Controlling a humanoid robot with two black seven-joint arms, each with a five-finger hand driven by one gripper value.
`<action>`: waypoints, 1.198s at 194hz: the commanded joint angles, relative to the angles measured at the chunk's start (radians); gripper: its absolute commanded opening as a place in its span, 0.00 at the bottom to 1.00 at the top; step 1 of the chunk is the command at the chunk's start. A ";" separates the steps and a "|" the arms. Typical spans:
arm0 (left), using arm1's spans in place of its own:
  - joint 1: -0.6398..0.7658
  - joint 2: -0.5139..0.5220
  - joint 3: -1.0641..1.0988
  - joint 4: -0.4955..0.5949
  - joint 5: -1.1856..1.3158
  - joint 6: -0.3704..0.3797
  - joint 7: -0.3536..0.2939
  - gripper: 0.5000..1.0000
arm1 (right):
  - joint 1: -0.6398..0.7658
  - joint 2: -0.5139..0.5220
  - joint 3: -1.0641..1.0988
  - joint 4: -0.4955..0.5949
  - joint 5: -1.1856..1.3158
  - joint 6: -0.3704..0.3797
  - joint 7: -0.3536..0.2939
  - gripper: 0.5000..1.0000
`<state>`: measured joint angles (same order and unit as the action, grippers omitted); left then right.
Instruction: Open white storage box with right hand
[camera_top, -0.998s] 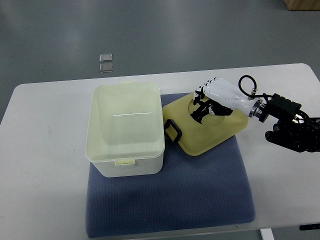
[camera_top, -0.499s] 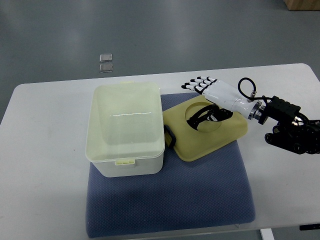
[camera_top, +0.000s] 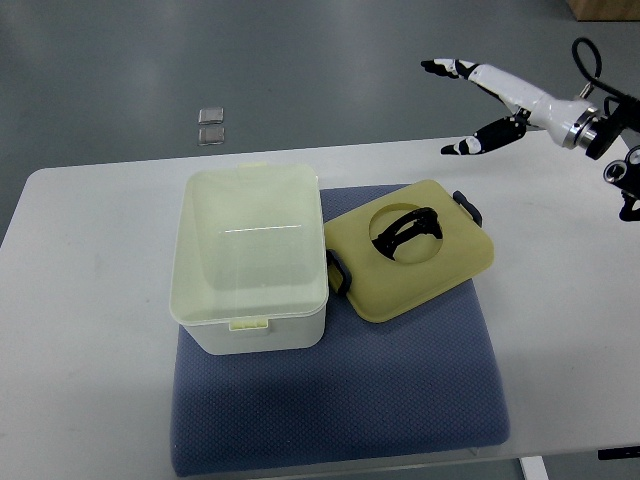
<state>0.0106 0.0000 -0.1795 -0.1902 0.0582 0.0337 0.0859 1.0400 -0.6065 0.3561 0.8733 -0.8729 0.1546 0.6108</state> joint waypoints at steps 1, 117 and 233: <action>0.000 0.000 0.000 0.000 0.000 0.000 0.000 1.00 | -0.011 -0.004 0.150 -0.008 0.195 0.189 -0.031 0.86; 0.000 0.000 -0.003 -0.005 0.002 0.000 0.000 1.00 | -0.155 0.232 0.231 -0.082 1.292 0.177 -0.467 0.87; 0.000 0.000 -0.003 -0.009 0.002 -0.002 0.000 1.00 | -0.281 0.395 0.419 -0.201 1.273 0.169 -0.370 0.87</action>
<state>0.0108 0.0000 -0.1825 -0.1995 0.0581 0.0321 0.0854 0.7625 -0.2156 0.7730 0.6746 0.4010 0.3250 0.2390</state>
